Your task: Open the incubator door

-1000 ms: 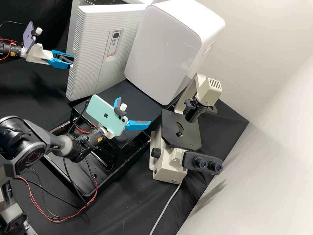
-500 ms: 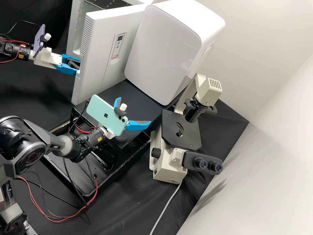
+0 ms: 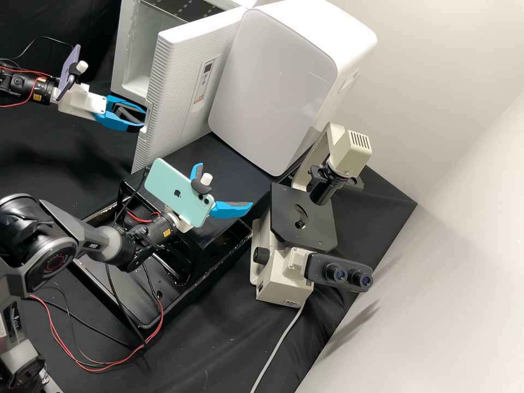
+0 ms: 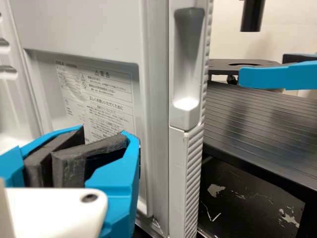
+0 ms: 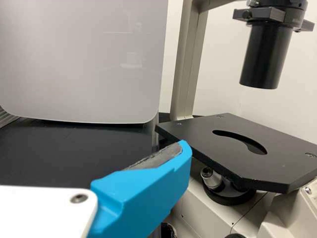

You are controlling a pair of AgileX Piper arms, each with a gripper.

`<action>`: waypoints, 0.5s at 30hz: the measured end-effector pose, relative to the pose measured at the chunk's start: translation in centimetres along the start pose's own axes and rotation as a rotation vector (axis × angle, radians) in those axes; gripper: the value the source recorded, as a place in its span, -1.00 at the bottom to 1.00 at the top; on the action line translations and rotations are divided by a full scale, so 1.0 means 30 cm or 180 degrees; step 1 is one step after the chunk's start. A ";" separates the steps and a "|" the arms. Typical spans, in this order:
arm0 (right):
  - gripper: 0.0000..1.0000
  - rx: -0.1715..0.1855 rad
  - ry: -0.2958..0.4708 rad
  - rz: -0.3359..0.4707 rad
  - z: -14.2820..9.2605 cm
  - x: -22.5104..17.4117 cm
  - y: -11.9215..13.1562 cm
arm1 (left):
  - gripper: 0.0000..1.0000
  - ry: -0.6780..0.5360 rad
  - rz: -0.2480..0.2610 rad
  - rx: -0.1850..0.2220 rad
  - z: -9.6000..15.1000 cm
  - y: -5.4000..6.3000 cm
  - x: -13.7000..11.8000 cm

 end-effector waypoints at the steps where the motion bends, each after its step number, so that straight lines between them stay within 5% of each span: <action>1: 1.00 0.0000 0.0000 0.0000 0.000 0.000 0.000 | -1.00 0.0037 0.0010 0.0019 -0.003 -0.001 -0.001; 2: 1.00 0.0000 0.0000 0.0000 0.000 0.000 0.000 | 1.00 0.0081 0.0027 0.0036 -0.007 -0.001 -0.002; 10: 1.00 0.0000 0.0000 0.0000 0.000 0.000 0.000 | 1.00 0.1016 0.0012 0.0090 -0.064 -0.029 -0.067; 15: 1.00 0.0000 0.0000 0.0000 0.000 0.000 0.000 | 1.00 0.1481 0.0186 0.0104 -0.067 -0.012 -0.143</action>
